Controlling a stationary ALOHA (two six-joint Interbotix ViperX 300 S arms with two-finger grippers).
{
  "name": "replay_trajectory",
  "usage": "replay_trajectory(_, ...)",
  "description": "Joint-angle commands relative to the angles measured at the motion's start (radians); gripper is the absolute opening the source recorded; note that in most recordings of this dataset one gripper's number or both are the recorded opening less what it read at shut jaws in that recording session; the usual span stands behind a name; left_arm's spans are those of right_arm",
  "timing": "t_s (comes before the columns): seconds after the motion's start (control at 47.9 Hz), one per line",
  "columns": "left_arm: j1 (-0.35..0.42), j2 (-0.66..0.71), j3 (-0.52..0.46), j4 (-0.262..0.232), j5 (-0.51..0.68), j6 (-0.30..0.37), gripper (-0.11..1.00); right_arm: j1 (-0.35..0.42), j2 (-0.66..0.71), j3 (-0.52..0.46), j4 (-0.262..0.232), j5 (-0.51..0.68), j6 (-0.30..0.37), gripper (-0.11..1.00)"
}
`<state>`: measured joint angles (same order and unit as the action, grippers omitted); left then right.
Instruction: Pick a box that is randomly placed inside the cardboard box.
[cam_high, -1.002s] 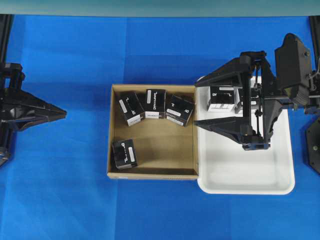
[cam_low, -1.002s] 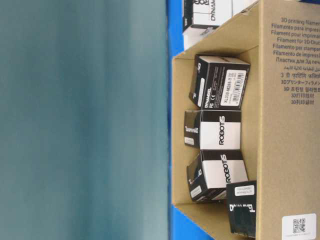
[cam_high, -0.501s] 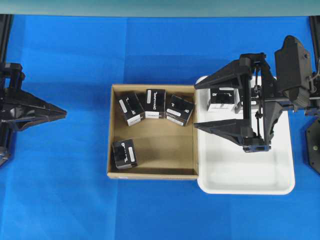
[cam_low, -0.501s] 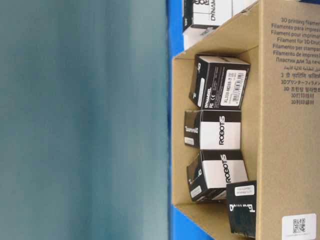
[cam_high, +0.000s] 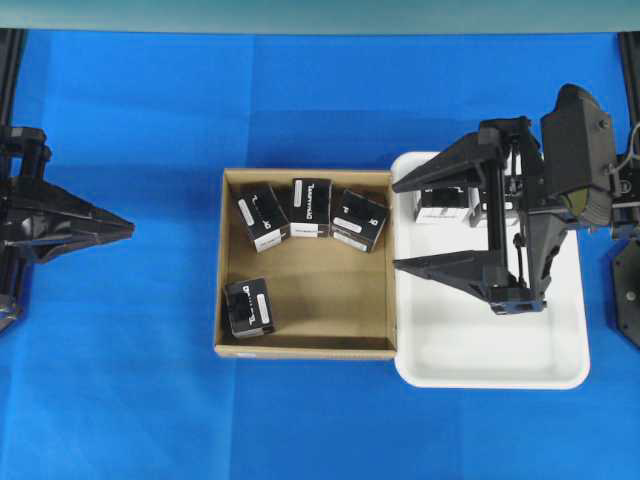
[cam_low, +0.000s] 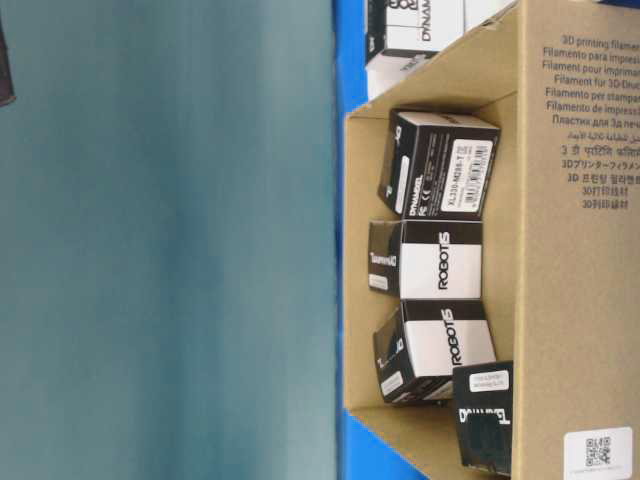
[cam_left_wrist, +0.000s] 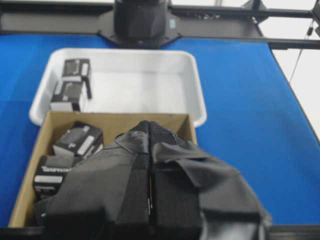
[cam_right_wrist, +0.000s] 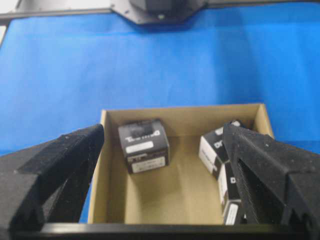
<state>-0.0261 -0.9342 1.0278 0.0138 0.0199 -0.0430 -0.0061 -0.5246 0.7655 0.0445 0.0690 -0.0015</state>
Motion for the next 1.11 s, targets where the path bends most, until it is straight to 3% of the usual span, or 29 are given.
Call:
replay_trajectory(0.0, -0.003, -0.002, -0.025, 0.002, -0.006, 0.0, -0.06, -0.008, -0.003, -0.009, 0.0, -0.002, -0.002, 0.99)
replay_trajectory(0.48, 0.0, 0.0, -0.021, 0.003, 0.032, 0.002, -0.06, -0.012, -0.005, 0.0, 0.0, -0.002, 0.005, 0.99)
replay_trajectory(0.731, 0.009, -0.11, -0.006, 0.002, 0.196, -0.005, -0.06, -0.003, 0.002, -0.002, 0.0, -0.009, 0.003, 0.99)
replay_trajectory(0.919, 0.012, -0.196, -0.017, 0.003, 0.132, 0.008, -0.06, 0.023, -0.005, 0.005, 0.0, -0.003, -0.005, 0.99)
replay_trajectory(1.086, 0.015, -0.158, -0.008, 0.002, 0.112, -0.003, -0.06, 0.038, -0.021, 0.017, 0.0, -0.003, -0.003, 0.99)
